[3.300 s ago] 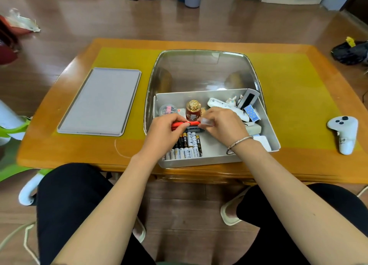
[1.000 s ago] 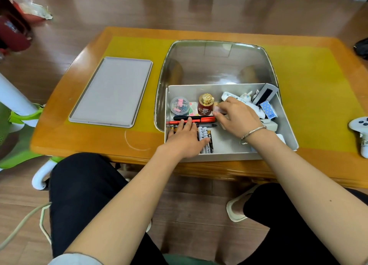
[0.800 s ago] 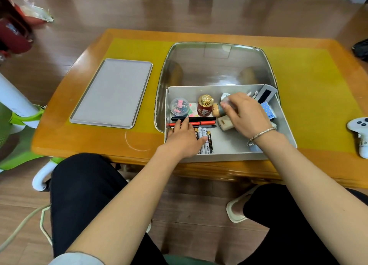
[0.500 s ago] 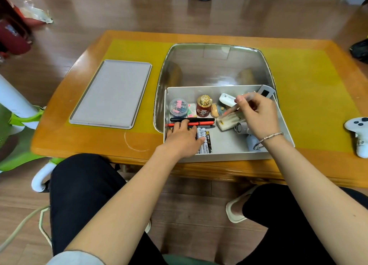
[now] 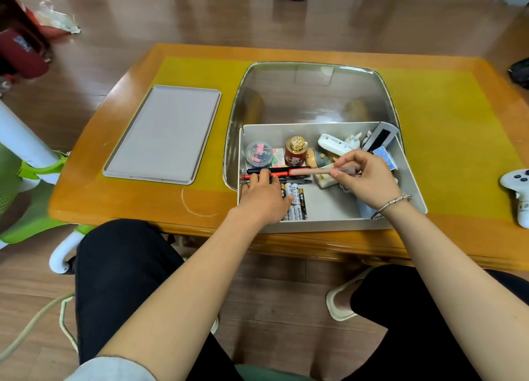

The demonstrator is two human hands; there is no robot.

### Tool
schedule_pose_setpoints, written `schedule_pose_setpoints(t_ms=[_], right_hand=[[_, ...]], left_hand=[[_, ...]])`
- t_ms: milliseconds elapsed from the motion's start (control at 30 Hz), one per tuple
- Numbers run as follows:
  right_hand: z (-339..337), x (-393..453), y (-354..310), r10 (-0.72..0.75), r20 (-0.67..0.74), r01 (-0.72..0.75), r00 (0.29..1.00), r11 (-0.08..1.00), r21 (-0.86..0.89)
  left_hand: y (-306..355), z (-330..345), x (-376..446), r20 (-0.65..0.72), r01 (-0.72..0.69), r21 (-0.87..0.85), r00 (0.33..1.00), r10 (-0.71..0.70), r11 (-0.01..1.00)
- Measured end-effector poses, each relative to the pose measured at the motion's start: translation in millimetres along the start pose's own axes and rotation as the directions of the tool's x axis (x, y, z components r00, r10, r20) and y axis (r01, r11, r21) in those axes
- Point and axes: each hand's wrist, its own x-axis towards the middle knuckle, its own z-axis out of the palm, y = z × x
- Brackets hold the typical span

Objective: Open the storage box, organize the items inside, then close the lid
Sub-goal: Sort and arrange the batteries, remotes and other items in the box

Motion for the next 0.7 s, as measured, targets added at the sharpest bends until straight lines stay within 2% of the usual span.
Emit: schedule_pose_setpoints(t_ms=[267, 433, 567, 700], right_hand=[[33.8, 20.2, -5.6, -0.032, 0.199, 0.065, 0.979, 0.984, -0.163], [52.7, 25.9, -10.2, -0.051, 0.268, 0.129, 0.962, 0.950, -0.285], [54.8, 31.0, -12.4, -0.123, 0.249, 0.238, 0.961, 0.825, -0.512], [49.9, 29.1, -7.1, -0.140, 0.230, 0.258, 0.963, 0.726, -0.638]], left_hand=[[0.9, -2.8, -4.9, -0.073, 0.013, -0.125, 0.997, -0.022, 0.992], [0.5, -3.5, -6.3, -0.052, 0.001, -0.147, 0.999, -0.009, 0.989], [0.9, -4.7, -8.3, -0.016, -0.003, -0.136, 1.000, 0.000, 0.991], [0.9, -8.0, -9.7, 0.037, -0.009, -0.095, 0.999, 0.013, 0.995]])
